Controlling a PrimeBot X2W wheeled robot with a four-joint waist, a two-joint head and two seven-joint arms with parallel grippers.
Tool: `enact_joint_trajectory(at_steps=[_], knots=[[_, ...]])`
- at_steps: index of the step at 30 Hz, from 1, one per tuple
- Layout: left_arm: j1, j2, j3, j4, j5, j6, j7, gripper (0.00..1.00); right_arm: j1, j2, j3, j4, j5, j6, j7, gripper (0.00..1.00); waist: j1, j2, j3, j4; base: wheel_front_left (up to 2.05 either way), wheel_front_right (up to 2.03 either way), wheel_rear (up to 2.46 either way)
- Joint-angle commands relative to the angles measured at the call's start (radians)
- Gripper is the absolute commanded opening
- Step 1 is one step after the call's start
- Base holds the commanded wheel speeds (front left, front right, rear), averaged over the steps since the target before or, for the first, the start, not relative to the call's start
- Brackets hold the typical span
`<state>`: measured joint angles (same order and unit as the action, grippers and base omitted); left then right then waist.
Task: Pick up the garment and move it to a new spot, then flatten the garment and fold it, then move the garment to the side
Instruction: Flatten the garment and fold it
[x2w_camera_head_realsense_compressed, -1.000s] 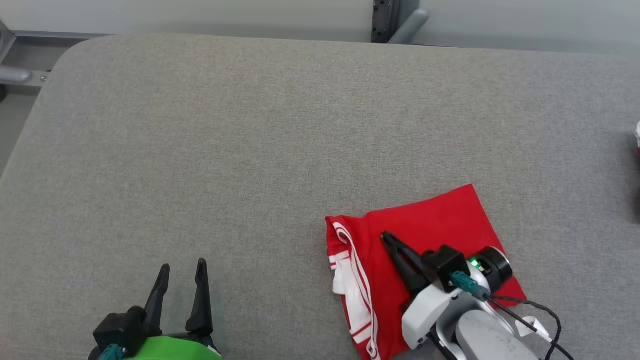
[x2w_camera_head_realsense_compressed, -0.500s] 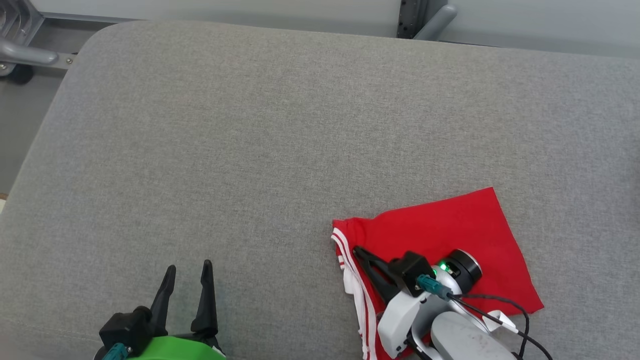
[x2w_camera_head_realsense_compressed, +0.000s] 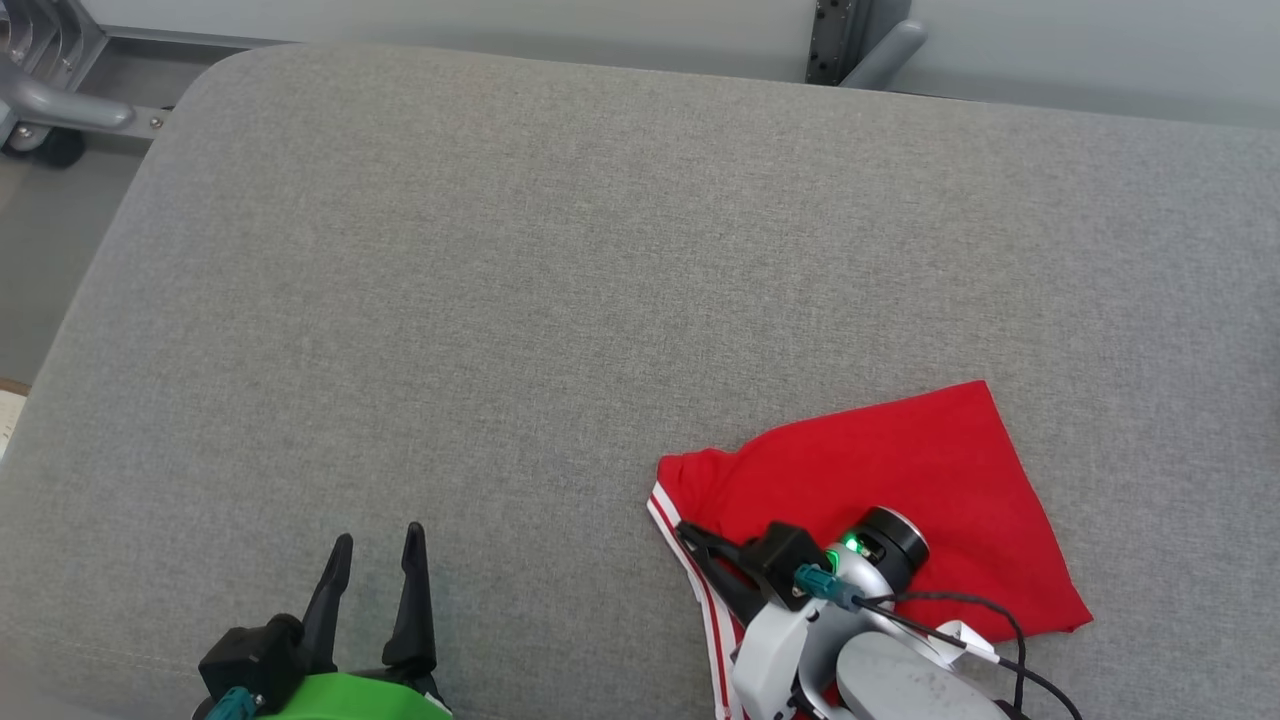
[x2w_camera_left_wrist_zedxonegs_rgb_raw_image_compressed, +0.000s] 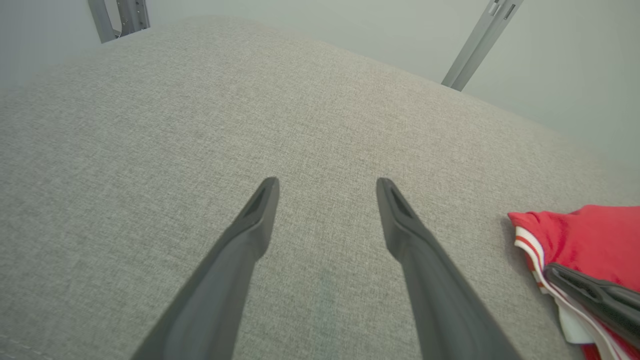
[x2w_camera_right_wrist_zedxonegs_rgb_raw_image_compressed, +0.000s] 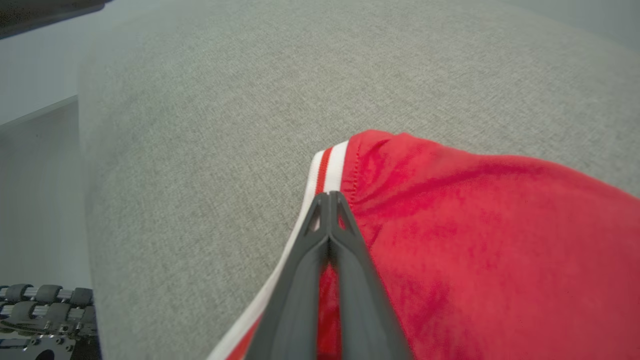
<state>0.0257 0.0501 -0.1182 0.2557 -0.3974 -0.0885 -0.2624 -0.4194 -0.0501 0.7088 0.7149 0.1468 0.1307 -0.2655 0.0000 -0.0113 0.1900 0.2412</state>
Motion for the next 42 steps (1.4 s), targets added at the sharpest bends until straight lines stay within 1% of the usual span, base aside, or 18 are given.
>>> enact_joint_trajectory(at_steps=[1,2,6,7,8,9,10,13,17,18,19,23,25,28,31,33,37,42], knots=[[0.0,0.001,0.005,-0.002,-0.012,0.001,-0.003,1.0,0.002,-0.002,0.002,-0.005,0.007,0.0,0.002,0.0,0.0,0.0113,-0.003,-0.003,0.0,0.0,0.0],[0.002,0.001,0.006,-0.003,-0.011,0.002,-0.003,1.0,0.002,-0.002,0.002,-0.008,0.006,0.0,0.002,0.0,0.0,0.0113,-0.005,-0.006,0.0,0.0,0.0],[0.027,0.002,0.022,-0.005,-0.013,0.009,-0.003,1.0,0.029,-0.002,-0.061,-0.117,0.004,0.0,0.001,0.0,0.0,0.0113,-0.033,-0.034,0.0,0.0,0.0],[0.031,0.002,0.029,-0.006,-0.01,0.008,-0.003,1.0,0.044,-0.002,-0.084,-0.158,-0.002,0.0,0.001,0.11,0.0,0.0113,-0.041,-0.042,0.0,0.0,0.0],[0.036,0.002,0.038,-0.008,-0.006,0.008,-0.003,1.0,0.061,-0.005,-0.108,-0.201,-0.009,0.0,0.001,0.41,0.0,0.0113,-0.05,-0.051,0.0,0.0,0.0],[0.042,0.002,0.045,-0.011,0.0,0.007,-0.003,1.0,0.079,-0.011,-0.139,-0.252,-0.014,0.0,0.001,0.85,0.0,0.0113,-0.058,-0.061,0.0,0.0,0.0],[0.048,0.002,0.05,-0.014,0.005,0.006,-0.003,1.0,0.1,-0.02,-0.169,-0.299,-0.021,0.0,0.001,1.0,0.0,0.0113,-0.065,-0.072,0.0,0.0,0.0],[0.063,0.002,0.068,-0.022,0.015,0.002,-0.003,1.0,0.18,-0.045,-0.277,-0.43,-0.043,-0.001,0.001,1.0,0.0,0.0113,-0.09,-0.102,0.0,0.0,0.0],[0.082,0.002,0.075,-0.028,0.031,-0.002,-0.003,1.0,0.298,-0.072,-0.436,-0.545,-0.054,-0.001,0.001,1.0,0.0,0.0113,-0.133,-0.135,0.0,0.0,0.0],[0.087,0.002,0.075,-0.031,0.036,-0.003,-0.003,1.0,0.329,-0.078,-0.474,-0.564,-0.048,-0.001,0.001,1.0,0.0,0.0113,-0.141,-0.142,0.0,0.0,0.0],[0.087,0.002,0.075,-0.031,0.036,-0.003,-0.003,1.0,0.329,-0.078,-0.474,-0.564,-0.048,-0.001,0.001,1.0,0.0,0.0113,-0.141,-0.142,0.0,0.0,0.0],[0.1,0.002,0.071,-0.041,0.06,-0.008,-0.003,1.0,0.424,-0.101,-0.623,-0.628,-0.06,-0.001,0.001,1.0,0.0,0.0113,-0.167,-0.164,0.0,0.0,0.0],[0.109,0.002,0.073,-0.048,0.074,-0.011,-0.003,1.0,0.467,-0.093,-0.712,-0.651,-0.055,-0.001,0.001,1.0,0.0,0.0113,-0.18,-0.172,0.0,0.0,0.0],[0.118,0.002,0.08,-0.062,0.094,-0.016,-0.003,1.0,0.508,-0.079,-0.813,-0.667,-0.051,-0.001,0.001,1.0,0.0,0.0113,-0.19,-0.188,0.0,0.0,0.0],[0.132,0.002,0.095,-0.075,0.101,-0.02,-0.003,1.0,0.539,-0.069,-0.872,-0.631,-0.057,-0.001,0.002,1.0,0.0,0.0113,-0.199,-0.204,0.0,0.0,0.0],[0.139,0.002,0.101,-0.084,0.107,-0.024,-0.003,1.0,0.551,-0.067,-0.885,-0.59,-0.062,-0.001,0.001,1.0,0.0,0.0113,-0.205,-0.21,0.0,0.0,0.0],[0.153,0.001,0.105,-0.106,0.11,-0.028,-0.003,1.0,0.558,-0.077,-0.881,-0.508,-0.067,-0.001,0.001,1.0,0.0,0.0113,-0.217,-0.214,0.0,0.0,0.0],[0.159,0.002,0.102,-0.123,0.108,-0.032,-0.003,1.0,0.545,-0.077,-0.868,-0.493,-0.068,-0.001,0.001,1.0,0.0,0.0113,-0.222,-0.21,0.0,0.0,0.0]])
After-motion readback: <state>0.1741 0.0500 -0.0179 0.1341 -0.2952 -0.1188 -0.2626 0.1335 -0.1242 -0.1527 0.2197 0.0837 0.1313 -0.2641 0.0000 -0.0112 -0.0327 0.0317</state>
